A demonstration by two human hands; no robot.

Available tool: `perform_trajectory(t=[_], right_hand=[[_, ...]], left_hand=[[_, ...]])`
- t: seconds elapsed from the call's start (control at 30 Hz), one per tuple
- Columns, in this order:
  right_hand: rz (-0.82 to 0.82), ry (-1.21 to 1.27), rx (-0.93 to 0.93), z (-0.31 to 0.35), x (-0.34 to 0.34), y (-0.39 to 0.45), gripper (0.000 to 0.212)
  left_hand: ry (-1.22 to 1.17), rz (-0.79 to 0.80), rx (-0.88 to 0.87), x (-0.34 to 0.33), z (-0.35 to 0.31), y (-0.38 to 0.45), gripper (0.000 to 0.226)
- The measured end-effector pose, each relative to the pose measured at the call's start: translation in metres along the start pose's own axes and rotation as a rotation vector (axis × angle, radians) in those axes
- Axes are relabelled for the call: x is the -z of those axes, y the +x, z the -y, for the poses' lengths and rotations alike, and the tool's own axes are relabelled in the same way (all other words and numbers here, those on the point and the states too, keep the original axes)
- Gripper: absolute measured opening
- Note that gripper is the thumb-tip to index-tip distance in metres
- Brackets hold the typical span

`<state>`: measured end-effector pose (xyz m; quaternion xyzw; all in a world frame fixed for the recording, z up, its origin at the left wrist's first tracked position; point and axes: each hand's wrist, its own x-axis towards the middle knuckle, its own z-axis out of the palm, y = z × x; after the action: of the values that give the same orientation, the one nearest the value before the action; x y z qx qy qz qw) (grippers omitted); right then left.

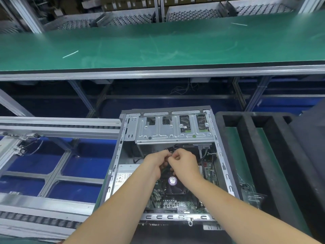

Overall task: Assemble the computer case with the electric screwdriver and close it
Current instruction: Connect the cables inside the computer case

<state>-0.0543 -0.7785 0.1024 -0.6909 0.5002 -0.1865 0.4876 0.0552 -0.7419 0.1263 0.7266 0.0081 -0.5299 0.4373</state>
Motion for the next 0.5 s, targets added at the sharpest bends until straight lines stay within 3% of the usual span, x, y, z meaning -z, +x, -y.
perform_trajectory(t=[0.3, 0.43, 0.5], right_hand=[[0.000, 0.009, -0.046, 0.0081, 0.0019, -0.0002, 0.009], [0.007, 0.008, -0.044, 0.0077, 0.0017, -0.0001, 0.010], [0.007, 0.003, -0.040, 0.0070, 0.0002, -0.0008, 0.009]], left_hand=[[0.030, -0.041, 0.030, 0.0005, -0.0030, -0.0028, 0.028], [0.030, -0.056, 0.016, -0.0007, -0.0001, 0.0032, 0.015], [0.019, -0.067, -0.009, -0.0019, 0.0039, 0.0063, 0.022]])
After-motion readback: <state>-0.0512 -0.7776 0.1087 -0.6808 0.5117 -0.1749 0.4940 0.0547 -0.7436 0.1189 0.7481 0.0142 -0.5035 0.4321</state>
